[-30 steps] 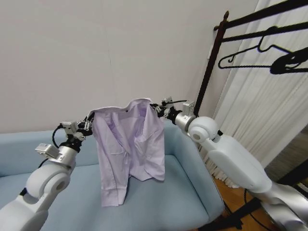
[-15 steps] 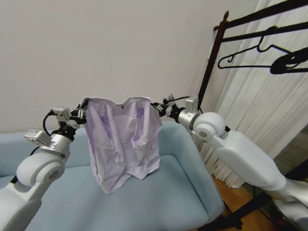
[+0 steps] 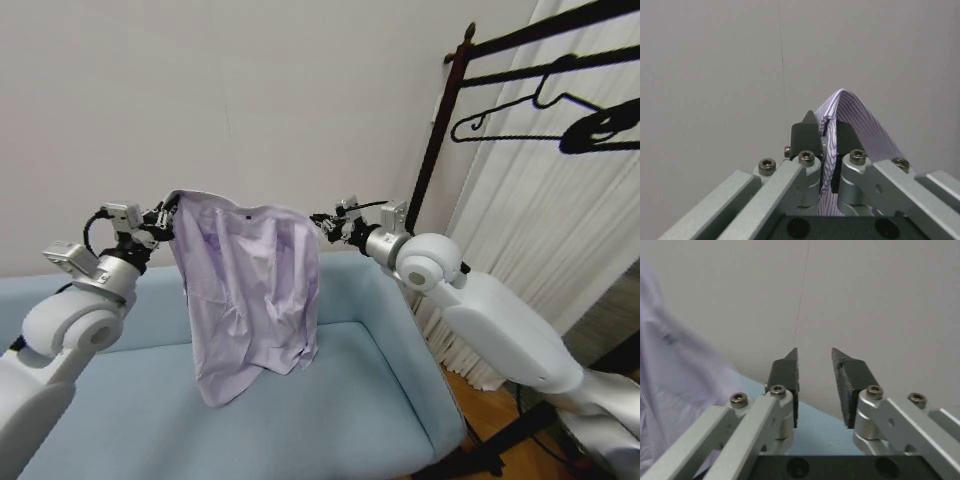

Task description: Pick up the clothes from the sofa and hang them on the clothes hanger.

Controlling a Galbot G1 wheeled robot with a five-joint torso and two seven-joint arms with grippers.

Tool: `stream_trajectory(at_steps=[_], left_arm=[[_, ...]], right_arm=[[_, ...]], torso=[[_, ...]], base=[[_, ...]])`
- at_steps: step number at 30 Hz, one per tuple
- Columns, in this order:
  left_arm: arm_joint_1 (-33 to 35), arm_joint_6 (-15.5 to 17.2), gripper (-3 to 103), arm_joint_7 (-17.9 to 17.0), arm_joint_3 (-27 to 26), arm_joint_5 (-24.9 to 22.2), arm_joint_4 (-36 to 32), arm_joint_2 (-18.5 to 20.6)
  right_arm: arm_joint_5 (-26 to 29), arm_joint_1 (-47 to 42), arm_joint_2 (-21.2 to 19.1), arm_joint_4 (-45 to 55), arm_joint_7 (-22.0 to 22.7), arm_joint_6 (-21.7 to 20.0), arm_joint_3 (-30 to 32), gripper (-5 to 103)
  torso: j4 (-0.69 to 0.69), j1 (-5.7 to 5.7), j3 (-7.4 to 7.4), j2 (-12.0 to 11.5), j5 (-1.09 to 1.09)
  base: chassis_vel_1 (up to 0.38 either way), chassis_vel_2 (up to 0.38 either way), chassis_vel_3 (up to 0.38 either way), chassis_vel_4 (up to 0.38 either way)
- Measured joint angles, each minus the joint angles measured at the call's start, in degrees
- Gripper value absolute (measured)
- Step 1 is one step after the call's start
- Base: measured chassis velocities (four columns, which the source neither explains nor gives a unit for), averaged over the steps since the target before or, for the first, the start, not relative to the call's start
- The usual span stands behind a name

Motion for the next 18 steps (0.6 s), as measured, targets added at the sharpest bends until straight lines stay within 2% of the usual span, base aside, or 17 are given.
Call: stream_trajectory(at_steps=[1, 2, 5, 6, 9, 11, 12, 15, 16, 18], left_arm=[[-0.39, 0.06, 2, 0.13, 0.25, -0.17, 0.30, 0.10], [-0.39, 0.06, 2, 0.13, 0.25, -0.17, 0.30, 0.10], [-1.26, 0.29, 2, 1.11, 0.89, -0.52, 1.05, 0.60], [-1.26, 0.29, 2, 1.11, 0.89, -0.52, 1.05, 0.60], [-1.35, 0.46, 2, 2.23, 1.05, -0.63, 1.13, 1.06], [-1.32, 0.48, 2, 2.31, 1.05, -0.64, 1.11, 1.09], [-0.93, 0.55, 2, 2.97, 1.00, -0.62, 0.98, 1.11], [0.51, 0.52, 2, 3.68, 0.19, -0.18, 0.91, 0.62], [0.51, 0.52, 2, 3.68, 0.19, -0.18, 0.91, 0.62], [1.88, 0.29, 2, 4.36, -0.76, 0.22, 0.79, -0.20]], right_arm=[[0.28, 0.31, 0.11, -0.14, 0.51, -0.04, 0.00, 26], [0.28, 0.31, 0.11, -0.14, 0.51, -0.04, 0.00, 26], [0.35, 1.41, 0.69, -0.92, 3.48, -0.04, 0.03, 41], [0.35, 1.41, 0.69, -0.92, 3.48, -0.04, 0.03, 41], [0.55, 4.77, 1.82, -2.13, 12.09, -0.31, -0.66, 58], [0.77, 5.38, 1.93, -2.24, 13.48, -0.40, -0.94, 58], [2.51, 8.11, 2.38, -2.58, 19.32, -0.79, -2.00, 63], [7.45, 13.93, 3.57, -3.82, 31.47, -0.54, -4.58, 80], [7.45, 13.93, 3.57, -3.82, 31.47, -0.54, -4.58, 80], [10.51, 19.11, 4.77, -5.68, 38.45, 0.59, -7.15, 90]], torso=[[0.00, 0.00, 0.00, 0.00, 0.00], [0.00, 0.00, 0.00, 0.00, 0.00], [-0.01, 0.00, 0.00, 0.00, 0.00], [-0.01, 0.00, 0.00, 0.00, 0.00], [0.00, 0.00, 0.00, 0.00, 0.01], [0.00, 0.00, 0.00, 0.00, 0.01], [0.00, 0.00, 0.00, 0.00, 0.00], [0.00, 0.00, -0.01, 0.00, 0.01], [0.00, 0.00, -0.01, 0.00, 0.01], [-0.01, 0.00, -0.01, 0.00, -0.01]], base=[[0.000, 0.000, 0.000, 0.000], [0.000, 0.000, 0.000, 0.000], [0.000, 0.000, 0.000, 0.000], [0.000, 0.000, 0.000, 0.000], [0.000, 0.000, 0.000, 0.000], [0.000, 0.000, 0.000, 0.000], [0.000, 0.000, 0.000, 0.000], [0.000, 0.000, 0.000, 0.000], [0.000, 0.000, 0.000, 0.000], [0.000, 0.000, 0.000, 0.000]])
